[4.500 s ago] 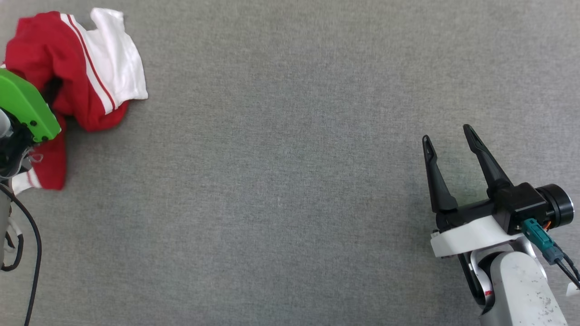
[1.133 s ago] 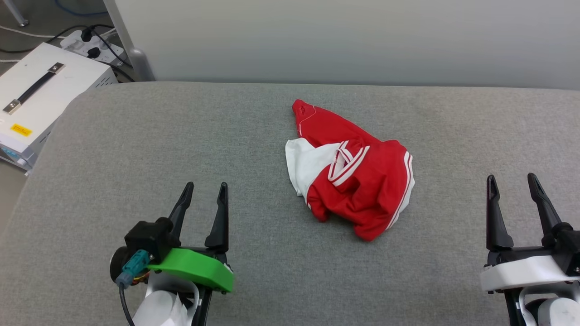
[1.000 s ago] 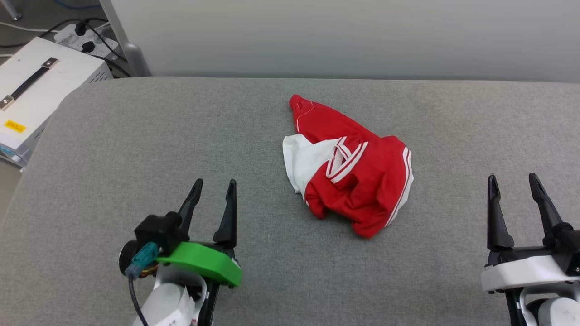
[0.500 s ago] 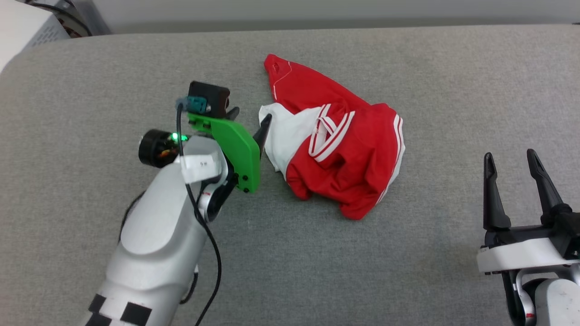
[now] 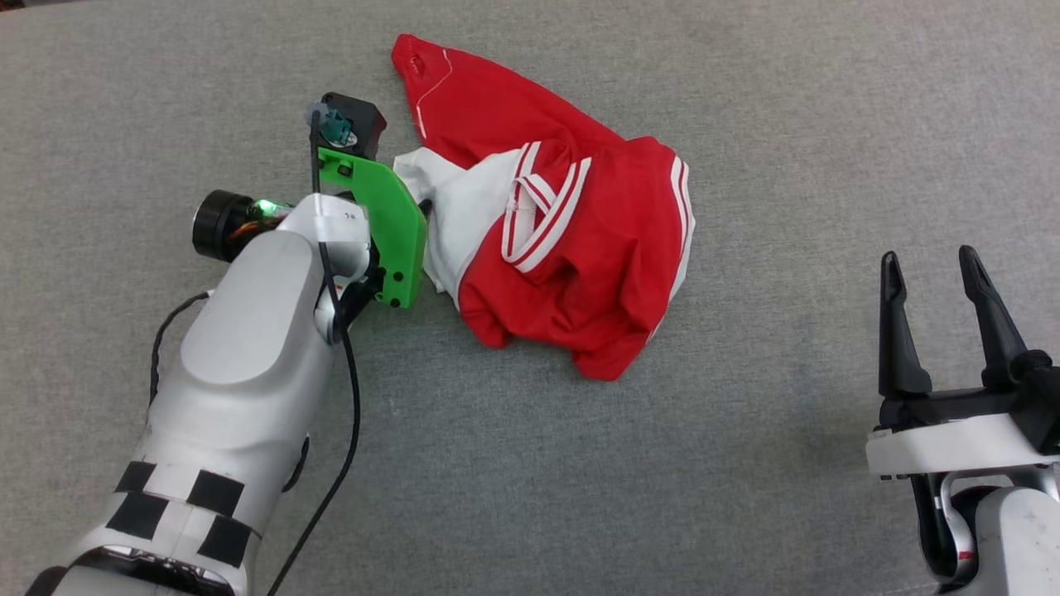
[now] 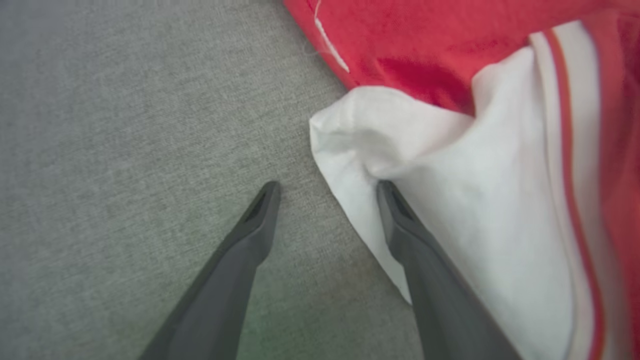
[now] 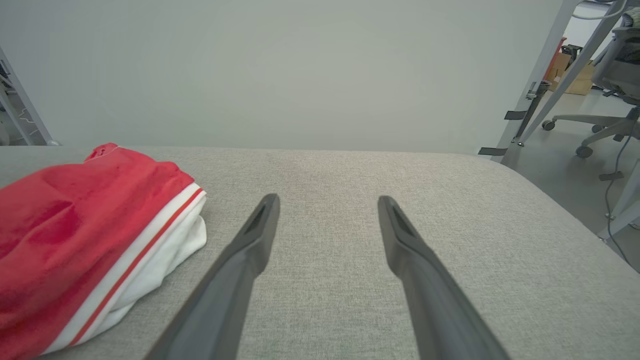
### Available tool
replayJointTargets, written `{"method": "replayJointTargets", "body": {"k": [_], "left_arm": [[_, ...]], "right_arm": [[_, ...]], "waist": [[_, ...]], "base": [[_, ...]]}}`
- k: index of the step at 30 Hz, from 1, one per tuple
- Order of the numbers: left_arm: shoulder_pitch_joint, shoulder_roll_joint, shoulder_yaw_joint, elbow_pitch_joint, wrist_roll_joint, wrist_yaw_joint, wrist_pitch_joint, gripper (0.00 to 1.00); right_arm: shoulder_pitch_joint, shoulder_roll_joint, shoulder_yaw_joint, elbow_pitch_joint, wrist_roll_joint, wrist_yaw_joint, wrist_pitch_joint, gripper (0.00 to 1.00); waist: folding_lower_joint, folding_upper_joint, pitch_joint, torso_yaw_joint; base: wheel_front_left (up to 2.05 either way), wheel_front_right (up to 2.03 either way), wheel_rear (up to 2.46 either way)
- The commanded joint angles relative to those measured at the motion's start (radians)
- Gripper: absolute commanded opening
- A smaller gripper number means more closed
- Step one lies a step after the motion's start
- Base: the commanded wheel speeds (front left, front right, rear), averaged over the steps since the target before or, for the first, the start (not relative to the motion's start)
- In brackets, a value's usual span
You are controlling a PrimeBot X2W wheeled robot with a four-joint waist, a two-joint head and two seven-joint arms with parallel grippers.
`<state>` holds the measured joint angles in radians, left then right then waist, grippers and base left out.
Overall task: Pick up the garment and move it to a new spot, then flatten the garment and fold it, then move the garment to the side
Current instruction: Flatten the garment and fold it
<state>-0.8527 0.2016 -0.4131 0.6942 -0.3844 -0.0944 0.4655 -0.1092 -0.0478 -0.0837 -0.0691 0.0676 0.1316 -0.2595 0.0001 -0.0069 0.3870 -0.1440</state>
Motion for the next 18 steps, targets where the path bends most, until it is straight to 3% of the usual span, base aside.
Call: {"method": "replayJointTargets", "body": {"k": [1, 3, 4, 5, 12, 18], "left_arm": [[-0.019, 0.008, -0.009, 0.021, 0.02, -0.008, -0.001, 1.0], [-0.02, 0.006, -0.029, 0.047, 0.024, -0.014, 0.005, 1.0], [-0.017, 0.002, -0.038, 0.059, 0.019, -0.019, 0.011, 0.71], [-0.013, -0.002, -0.046, 0.071, 0.009, -0.023, 0.017, 0.03], [0.026, 0.005, -0.068, 0.097, -0.009, -0.029, -0.069, 0.0], [0.094, 0.018, -0.025, 0.063, -0.034, 0.014, -0.201, 0.0]], "right_arm": [[-0.02, -0.002, 0.001, -0.005, 0.013, -0.001, -0.002, 1.0], [-0.021, -0.002, 0.002, -0.004, 0.013, -0.001, -0.002, 1.0], [-0.021, -0.002, 0.002, -0.001, 0.012, -0.001, -0.002, 1.0], [-0.02, -0.002, 0.002, 0.001, 0.011, -0.001, -0.002, 1.0], [-0.018, -0.002, -0.004, 0.016, 0.001, -0.001, -0.002, 1.0], [0.009, -0.002, -0.011, 0.036, -0.009, -0.001, -0.002, 1.0]], "waist": [[-0.0001, 0.0069, 0.033, -0.028], [-0.0001, 0.0069, 0.037, -0.029], [-0.0001, 0.0069, 0.038, -0.029], [-0.0001, 0.0069, 0.036, -0.028], [-0.0001, 0.0069, -0.012, -0.003], [-0.0001, 0.0069, -0.099, 0.045]], "base": [[0.0, 0.0, 0.0], [0.0, 0.0, 0.0], [0.0, 0.0, 0.0], [0.0, 0.0, 0.0], [0.0, 0.0, 0.0], [0.0, 0.0, 0.0]]}}
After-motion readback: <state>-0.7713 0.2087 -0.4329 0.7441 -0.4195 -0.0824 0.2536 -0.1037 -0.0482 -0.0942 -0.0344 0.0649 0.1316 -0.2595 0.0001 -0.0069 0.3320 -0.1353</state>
